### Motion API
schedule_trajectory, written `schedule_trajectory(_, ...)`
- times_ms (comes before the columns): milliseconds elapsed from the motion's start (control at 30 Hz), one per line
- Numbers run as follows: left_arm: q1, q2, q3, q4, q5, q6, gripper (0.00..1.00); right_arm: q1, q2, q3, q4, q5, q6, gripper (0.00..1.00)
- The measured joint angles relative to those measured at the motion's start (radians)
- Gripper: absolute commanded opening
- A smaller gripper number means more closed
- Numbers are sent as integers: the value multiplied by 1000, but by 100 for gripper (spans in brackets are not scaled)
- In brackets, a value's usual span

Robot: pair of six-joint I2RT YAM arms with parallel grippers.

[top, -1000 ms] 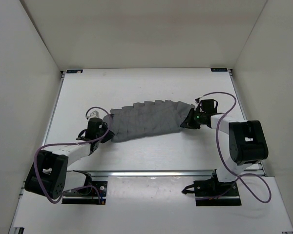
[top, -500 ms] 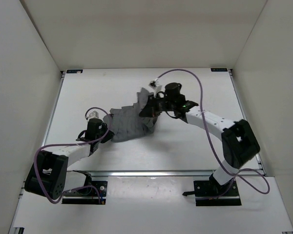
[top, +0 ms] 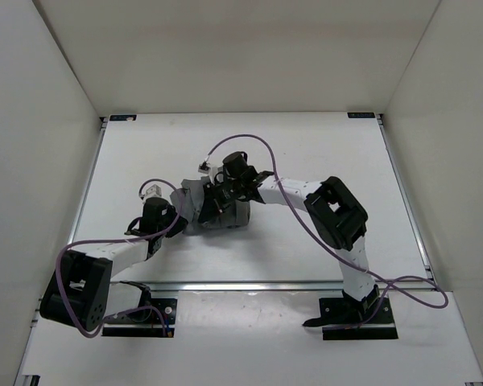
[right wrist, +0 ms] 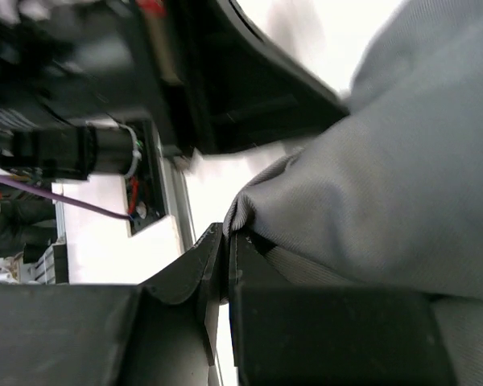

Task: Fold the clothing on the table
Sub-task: Fold the skirt

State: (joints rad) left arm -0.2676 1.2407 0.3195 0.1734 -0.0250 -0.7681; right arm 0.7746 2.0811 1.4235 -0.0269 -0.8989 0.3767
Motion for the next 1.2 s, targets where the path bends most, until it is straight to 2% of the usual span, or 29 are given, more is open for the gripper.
schedule_trajectory(267, 1, -5, -4, 1, 4, 0, 0, 32, 59, 187, -4, -16, -1, 0)
schedule_trajectory(433, 18, -16, -21, 16, 18, 0, 0, 35, 91, 205, -10, -32, -1, 0)
schedule_trajectory(633, 44, -42, -32, 13, 43, 13, 1, 27, 217, 269, -45, -90, 10, 0)
schedule_trajectory(733, 57, -65, -41, 10, 55, 23, 11, 27, 267, 292, -85, -97, 2, 0)
schedule_trajectory(767, 62, -76, -46, 10, 58, 24, 20, 27, 279, 301, -100, -96, -2, 0)
schedule_trajectory(833, 67, -101, -52, -2, 65, 34, 39, 26, 291, 313, -118, -93, -8, 10)
schedule_trajectory(867, 70, -110, -52, -7, 67, 39, 41, 26, 293, 317, -126, -89, -11, 12)
schedule_trajectory(900, 73, -124, -52, -15, 68, 38, 42, 25, 293, 324, -138, -84, -18, 18)
schedule_trajectory(933, 76, -141, -53, -23, 68, 36, 47, 25, 294, 333, -149, -77, -24, 24)
schedule_trajectory(967, 76, -161, -53, -30, 67, 35, 54, 25, 294, 342, -157, -71, -34, 25)
schedule_trajectory(1067, 77, -255, -53, -64, 60, 28, 58, 24, 294, 369, -181, -48, -68, 40)
schedule_trajectory(1200, 85, -391, -40, -125, 38, 18, 59, 21, 260, 378, -235, 1, -108, 51)
